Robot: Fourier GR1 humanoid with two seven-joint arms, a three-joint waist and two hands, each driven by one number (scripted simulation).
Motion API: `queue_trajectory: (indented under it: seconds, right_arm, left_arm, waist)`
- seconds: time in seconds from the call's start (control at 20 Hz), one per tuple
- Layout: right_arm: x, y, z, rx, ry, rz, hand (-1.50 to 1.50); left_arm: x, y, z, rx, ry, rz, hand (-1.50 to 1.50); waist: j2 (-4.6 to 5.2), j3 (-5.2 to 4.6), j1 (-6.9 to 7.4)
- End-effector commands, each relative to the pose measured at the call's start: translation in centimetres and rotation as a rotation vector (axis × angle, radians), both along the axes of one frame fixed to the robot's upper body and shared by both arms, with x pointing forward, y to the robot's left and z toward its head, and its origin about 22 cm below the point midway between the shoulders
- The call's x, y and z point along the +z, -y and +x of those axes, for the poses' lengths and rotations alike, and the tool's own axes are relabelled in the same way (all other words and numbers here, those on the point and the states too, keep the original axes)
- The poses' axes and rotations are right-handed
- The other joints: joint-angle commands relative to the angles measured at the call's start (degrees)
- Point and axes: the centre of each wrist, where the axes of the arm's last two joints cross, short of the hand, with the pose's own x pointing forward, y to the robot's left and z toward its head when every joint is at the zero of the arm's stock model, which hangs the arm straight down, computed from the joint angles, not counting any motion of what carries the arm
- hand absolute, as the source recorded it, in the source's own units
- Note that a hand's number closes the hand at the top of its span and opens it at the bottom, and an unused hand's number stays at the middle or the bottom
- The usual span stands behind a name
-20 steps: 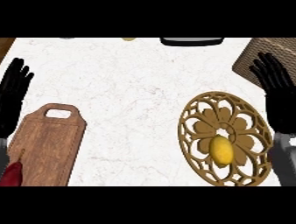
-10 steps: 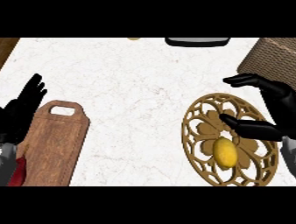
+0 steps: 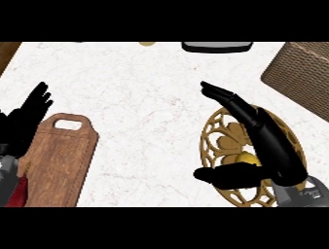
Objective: Pick the lemon from the placemat and place it in the basket
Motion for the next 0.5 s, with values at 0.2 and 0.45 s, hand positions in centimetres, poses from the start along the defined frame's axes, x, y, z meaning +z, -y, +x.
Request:
queue_trajectory:
  seconds: [0.2,0.45]
  right_arm:
    - [6.4,3.5,0.8,-0.362,-0.082,-0.565,-1.50]
    - [13.1,4.5,0.1,-0.504,-0.177,-0.667,-1.50]
  left_arm:
    - [-1.0,0.0,-0.6,0.014,-0.024,-0.010,0.00]
    - [-0.5,0.4,-0.4,0.025,-0.008,-0.006,0.00]
  waist:
    - [-0.69,-0.41,-1.09]
    - [-0.32,-0.11,-0.40]
